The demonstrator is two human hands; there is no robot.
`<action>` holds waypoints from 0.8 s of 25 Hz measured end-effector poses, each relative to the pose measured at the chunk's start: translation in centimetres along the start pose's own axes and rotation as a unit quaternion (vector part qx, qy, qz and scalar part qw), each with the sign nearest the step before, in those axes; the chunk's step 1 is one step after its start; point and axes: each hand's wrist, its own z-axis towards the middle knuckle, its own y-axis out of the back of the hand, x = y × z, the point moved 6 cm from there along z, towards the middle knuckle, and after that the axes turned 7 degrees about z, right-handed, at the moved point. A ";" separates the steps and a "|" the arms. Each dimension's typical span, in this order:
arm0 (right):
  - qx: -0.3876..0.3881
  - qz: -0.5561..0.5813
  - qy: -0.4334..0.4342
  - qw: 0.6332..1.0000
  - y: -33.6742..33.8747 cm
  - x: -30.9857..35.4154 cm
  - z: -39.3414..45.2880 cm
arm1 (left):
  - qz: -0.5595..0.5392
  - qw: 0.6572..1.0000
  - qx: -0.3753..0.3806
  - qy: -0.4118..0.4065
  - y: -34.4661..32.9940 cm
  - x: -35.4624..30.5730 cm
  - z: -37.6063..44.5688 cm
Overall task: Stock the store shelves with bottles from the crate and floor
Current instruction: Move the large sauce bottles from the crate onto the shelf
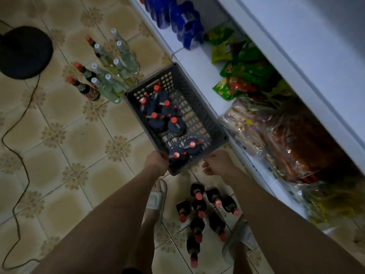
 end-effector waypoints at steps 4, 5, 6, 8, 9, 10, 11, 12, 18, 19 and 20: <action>0.048 0.283 -0.097 0.953 -5.4 -1.9 6.3 | 0.245 0.961 -0.027 -0.128 -2.1 -1.7 7.4; 0.052 0.320 -0.099 0.941 -6.7 -2.1 8.1 | 0.308 0.938 -0.026 -0.158 -3.1 -2.0 9.2; 0.060 0.339 -0.093 0.934 -7.7 -2.3 9.8 | 0.372 0.911 -0.022 -0.178 -4.2 -2.1 10.9; 0.080 0.355 -0.076 0.928 -9.5 -2.6 12.5 | 0.479 0.859 -0.004 -0.178 -6.2 -1.2 13.6; 0.082 0.368 -0.076 0.923 -10.1 -2.9 13.7 | 0.517 0.839 0.005 -0.169 -7.1 -0.7 14.7; 0.079 0.388 -0.081 0.915 -10.7 -3.4 14.7 | 0.543 0.824 0.009 -0.162 -7.9 -0.3 15.8; 0.073 0.407 -0.087 0.906 -11.1 -3.9 15.4 | 0.557 0.816 0.006 -0.158 -8.4 0.0 16.5; 0.066 0.433 -0.091 0.895 -11.6 -4.2 16.0 | 0.557 0.815 -0.009 -0.160 -8.6 0.1 17.1; 0.051 0.599 -0.116 0.790 -13.3 -4.4 18.5 | 0.541 0.824 -0.043 -0.164 -9.5 0.4 19.9; 0.060 0.604 -0.118 0.786 -13.5 -4.4 18.8 | 0.553 0.817 -0.040 -0.160 -9.7 0.6 20.2; 0.064 0.605 -0.123 0.784 -13.8 -4.5 19.0 | 0.562 0.812 -0.036 -0.155 -9.8 0.7 20.6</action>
